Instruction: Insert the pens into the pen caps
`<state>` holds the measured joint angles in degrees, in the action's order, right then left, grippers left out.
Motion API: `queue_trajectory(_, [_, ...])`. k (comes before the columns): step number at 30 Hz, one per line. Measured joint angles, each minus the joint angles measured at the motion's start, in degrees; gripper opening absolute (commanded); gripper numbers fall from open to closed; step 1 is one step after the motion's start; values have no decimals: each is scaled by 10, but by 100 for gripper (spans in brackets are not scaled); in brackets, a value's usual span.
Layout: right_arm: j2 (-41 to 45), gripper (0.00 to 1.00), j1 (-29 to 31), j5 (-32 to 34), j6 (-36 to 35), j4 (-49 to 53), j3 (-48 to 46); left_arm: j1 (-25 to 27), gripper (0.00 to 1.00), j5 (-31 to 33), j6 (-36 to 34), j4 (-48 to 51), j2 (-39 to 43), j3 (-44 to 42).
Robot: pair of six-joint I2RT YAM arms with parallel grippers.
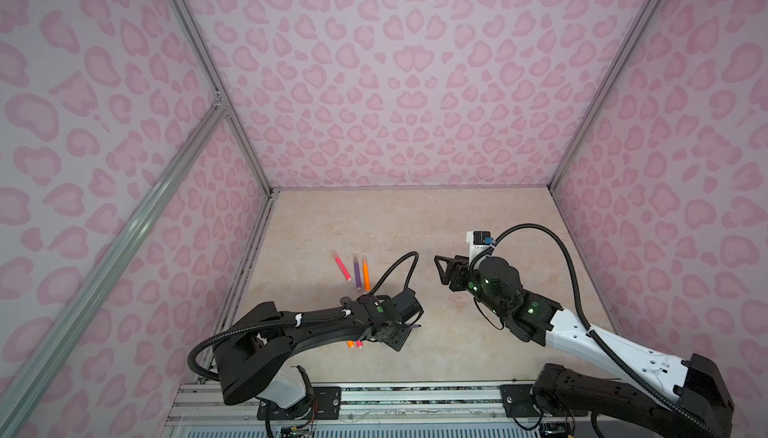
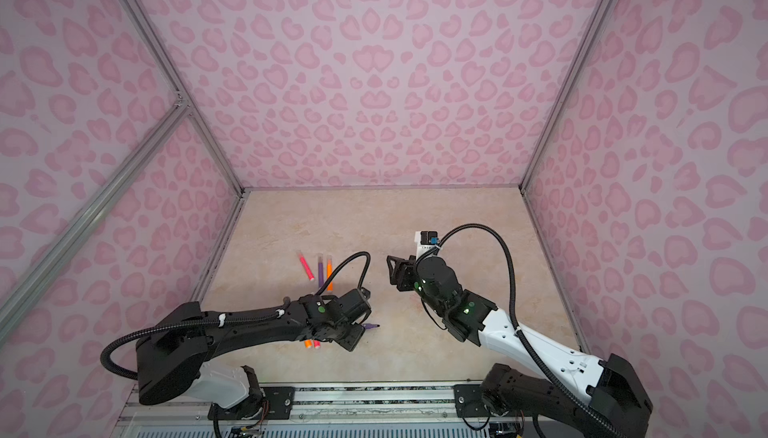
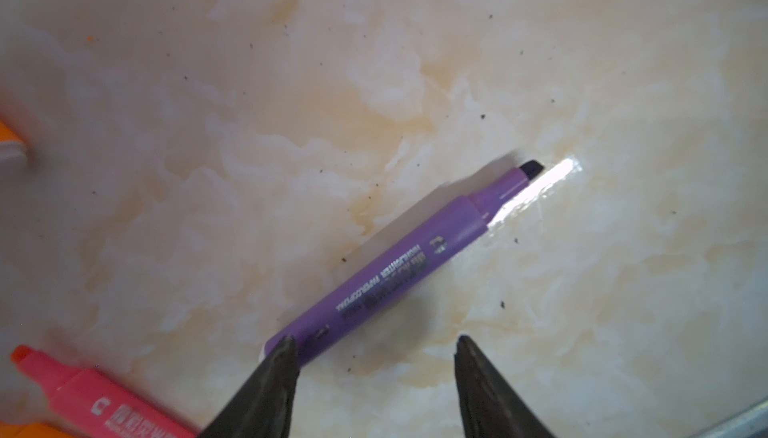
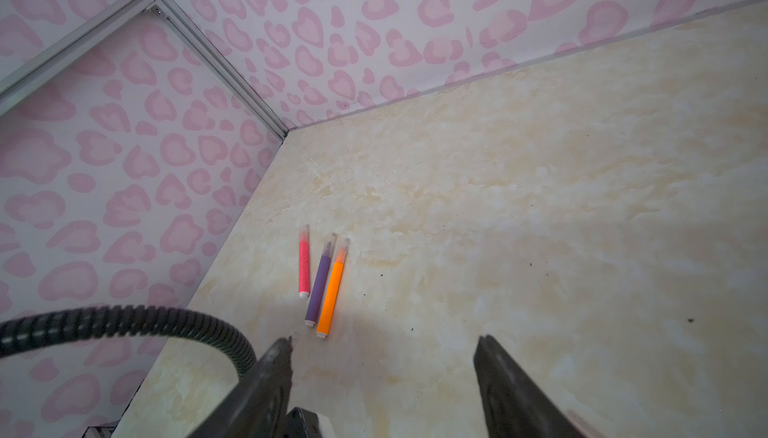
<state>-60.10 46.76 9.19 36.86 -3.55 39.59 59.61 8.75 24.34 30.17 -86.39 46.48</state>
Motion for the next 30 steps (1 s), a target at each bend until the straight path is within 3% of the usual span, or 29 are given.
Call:
queue_trajectory(15, [0, 70, -1, 0, 0, 0, 0, 0, 56, 39, -15, -3, -66, 39])
queue_trajectory(22, [0, 70, -1, 0, 0, 0, 0, 0, 45, 37, -19, -20, -83, 48])
queue_trajectory(27, [0, 70, -2, 1, 0, 0, 0, 0, 25, 29, -19, -30, -87, 50])
queue_trajectory(30, [0, 70, -2, 2, 0, 0, 0, 0, 23, 26, -19, -30, -88, 51])
